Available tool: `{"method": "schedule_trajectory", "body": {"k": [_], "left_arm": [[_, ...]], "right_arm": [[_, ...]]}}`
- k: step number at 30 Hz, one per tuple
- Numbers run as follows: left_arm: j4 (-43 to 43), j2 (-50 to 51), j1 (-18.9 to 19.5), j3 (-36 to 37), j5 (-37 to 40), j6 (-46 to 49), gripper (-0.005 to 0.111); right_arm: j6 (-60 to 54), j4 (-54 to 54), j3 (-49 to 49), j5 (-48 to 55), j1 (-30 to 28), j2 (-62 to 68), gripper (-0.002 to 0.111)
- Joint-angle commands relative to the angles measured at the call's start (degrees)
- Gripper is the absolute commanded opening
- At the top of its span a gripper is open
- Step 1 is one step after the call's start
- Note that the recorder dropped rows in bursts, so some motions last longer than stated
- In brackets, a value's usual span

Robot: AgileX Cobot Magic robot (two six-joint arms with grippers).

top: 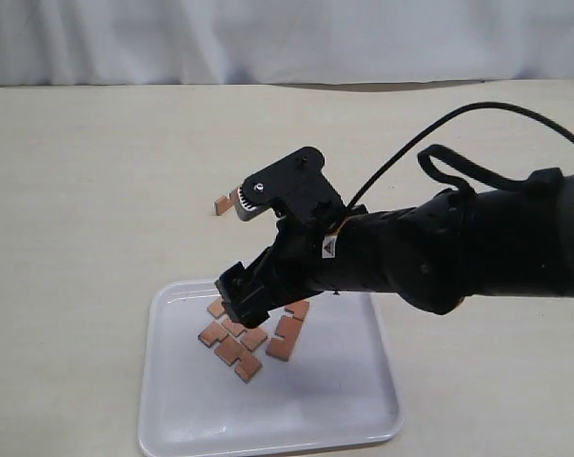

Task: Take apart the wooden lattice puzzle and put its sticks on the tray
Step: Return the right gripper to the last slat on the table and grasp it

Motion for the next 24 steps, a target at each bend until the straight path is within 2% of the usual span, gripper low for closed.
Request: {"method": "schedule_trajectory", "body": {"k": [1,5,12,20,24], "left_arm": [[-0.12,-0.14,0.6,0.18,-0.52,0.3,0.0],[-0.12,-0.14,0.6,0.18,-0.52,0.3,0.0],[-0.12,-0.14,0.6,0.18,-0.52,0.3,0.0],[-0.12,-0.14,0.6,0.18,-0.52,0.3,0.0],[-0.12,-0.14,0.6,0.18,-0.52,0.3,0.0]], "right_arm": [[-0.05,0.2,-3.35,0.42,-0.17,0.23,0.095],[-0.53,-0.42,-9.2,3.61,-0.17,3.02,0.095],[-0.06,-7.81,-27.59,20.45,-0.31,12.46,0.095],[1.61,-9.24,-51.97,40.49,-4.99,26.29,0.095],[2.93,-9.24,-61.27,46.79,-7.72,32.93,0.095]]}}
